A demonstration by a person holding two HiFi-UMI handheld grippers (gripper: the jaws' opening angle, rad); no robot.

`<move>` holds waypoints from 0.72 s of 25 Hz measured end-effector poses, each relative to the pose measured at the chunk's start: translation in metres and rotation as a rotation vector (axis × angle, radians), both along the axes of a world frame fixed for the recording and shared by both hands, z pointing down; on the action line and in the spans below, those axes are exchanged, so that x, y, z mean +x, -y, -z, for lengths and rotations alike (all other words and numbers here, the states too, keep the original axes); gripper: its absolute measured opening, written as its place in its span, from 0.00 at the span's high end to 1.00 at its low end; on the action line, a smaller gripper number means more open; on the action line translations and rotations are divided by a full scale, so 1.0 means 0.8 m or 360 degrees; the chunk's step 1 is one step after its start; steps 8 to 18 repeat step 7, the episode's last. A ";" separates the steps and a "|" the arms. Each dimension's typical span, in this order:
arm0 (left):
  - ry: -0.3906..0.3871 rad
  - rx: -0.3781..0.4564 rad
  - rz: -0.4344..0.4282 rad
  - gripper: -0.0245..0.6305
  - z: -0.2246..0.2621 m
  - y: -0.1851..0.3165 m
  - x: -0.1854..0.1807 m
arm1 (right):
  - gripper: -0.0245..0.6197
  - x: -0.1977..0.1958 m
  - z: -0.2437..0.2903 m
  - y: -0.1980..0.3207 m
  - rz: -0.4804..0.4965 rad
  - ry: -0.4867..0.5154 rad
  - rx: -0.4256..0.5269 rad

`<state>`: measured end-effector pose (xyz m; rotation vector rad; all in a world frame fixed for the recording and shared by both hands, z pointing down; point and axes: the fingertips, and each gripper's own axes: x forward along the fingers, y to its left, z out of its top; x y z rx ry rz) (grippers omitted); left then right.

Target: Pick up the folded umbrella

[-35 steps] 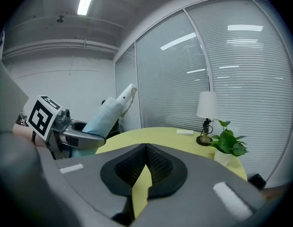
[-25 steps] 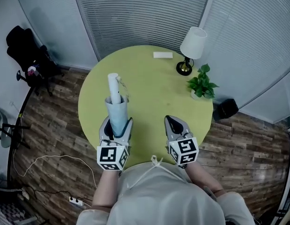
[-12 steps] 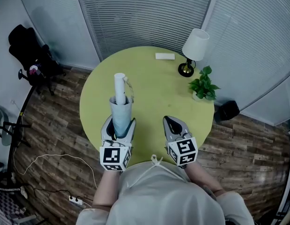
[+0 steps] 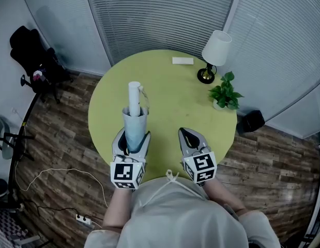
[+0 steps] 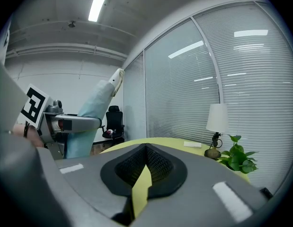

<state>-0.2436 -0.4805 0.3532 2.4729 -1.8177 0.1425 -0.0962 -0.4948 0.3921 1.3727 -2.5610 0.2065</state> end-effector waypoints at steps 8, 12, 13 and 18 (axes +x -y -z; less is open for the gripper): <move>0.0019 -0.0002 0.0015 0.50 -0.004 -0.001 0.001 | 0.96 0.004 -0.002 0.002 -0.0010 -0.0001 -0.0008; 0.0019 -0.0002 0.0015 0.50 -0.004 -0.001 0.001 | 0.96 0.004 -0.002 0.002 -0.0010 -0.0001 -0.0008; 0.0019 -0.0002 0.0015 0.50 -0.004 -0.001 0.001 | 0.96 0.004 -0.002 0.002 -0.0010 -0.0001 -0.0008; 0.0019 -0.0002 0.0015 0.50 -0.004 -0.001 0.001 | 0.96 0.004 -0.002 0.002 -0.0010 -0.0001 -0.0008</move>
